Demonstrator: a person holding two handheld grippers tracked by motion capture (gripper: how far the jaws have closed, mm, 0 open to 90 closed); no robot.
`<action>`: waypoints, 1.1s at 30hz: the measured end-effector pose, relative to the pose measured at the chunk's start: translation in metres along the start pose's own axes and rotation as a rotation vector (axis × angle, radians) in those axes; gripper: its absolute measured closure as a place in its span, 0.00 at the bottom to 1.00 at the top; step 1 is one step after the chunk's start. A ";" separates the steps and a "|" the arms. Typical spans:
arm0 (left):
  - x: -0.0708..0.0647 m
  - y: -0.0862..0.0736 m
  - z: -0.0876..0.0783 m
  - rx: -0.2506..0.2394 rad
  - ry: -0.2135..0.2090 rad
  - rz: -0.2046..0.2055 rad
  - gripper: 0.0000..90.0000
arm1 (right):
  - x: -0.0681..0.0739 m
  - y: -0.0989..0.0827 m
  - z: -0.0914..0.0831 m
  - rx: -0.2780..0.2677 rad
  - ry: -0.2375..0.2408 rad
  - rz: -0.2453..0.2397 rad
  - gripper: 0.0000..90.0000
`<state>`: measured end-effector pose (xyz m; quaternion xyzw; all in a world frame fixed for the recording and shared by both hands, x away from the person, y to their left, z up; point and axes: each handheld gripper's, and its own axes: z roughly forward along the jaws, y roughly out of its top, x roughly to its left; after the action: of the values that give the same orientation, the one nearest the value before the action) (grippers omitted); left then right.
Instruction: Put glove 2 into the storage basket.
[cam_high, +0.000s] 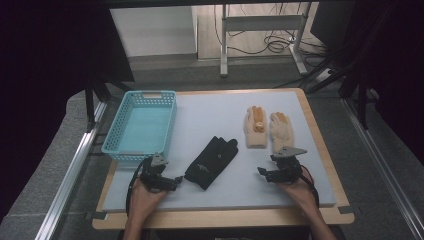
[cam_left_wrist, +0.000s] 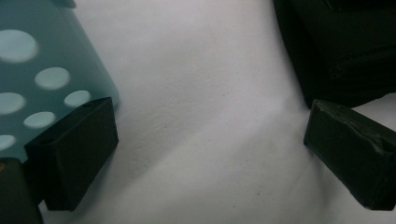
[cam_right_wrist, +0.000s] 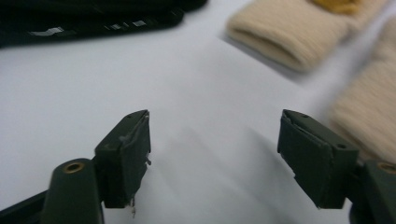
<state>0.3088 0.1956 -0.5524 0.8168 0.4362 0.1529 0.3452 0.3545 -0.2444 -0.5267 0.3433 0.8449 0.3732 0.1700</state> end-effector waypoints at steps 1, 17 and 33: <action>0.000 0.000 0.000 0.000 0.001 -0.003 0.04 | -0.002 -0.002 0.000 0.007 -0.007 -0.001 0.25; -0.008 0.004 -0.008 -0.012 -0.058 0.009 0.06 | -0.003 -0.004 0.003 0.033 -0.026 -0.005 0.19; -0.037 0.057 -0.020 -0.068 -0.154 0.013 0.05 | -0.001 -0.004 0.003 0.026 -0.041 -0.020 0.19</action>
<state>0.3111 0.1518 -0.4965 0.8167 0.3975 0.1065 0.4045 0.3548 -0.2457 -0.5316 0.3445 0.8494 0.3536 0.1865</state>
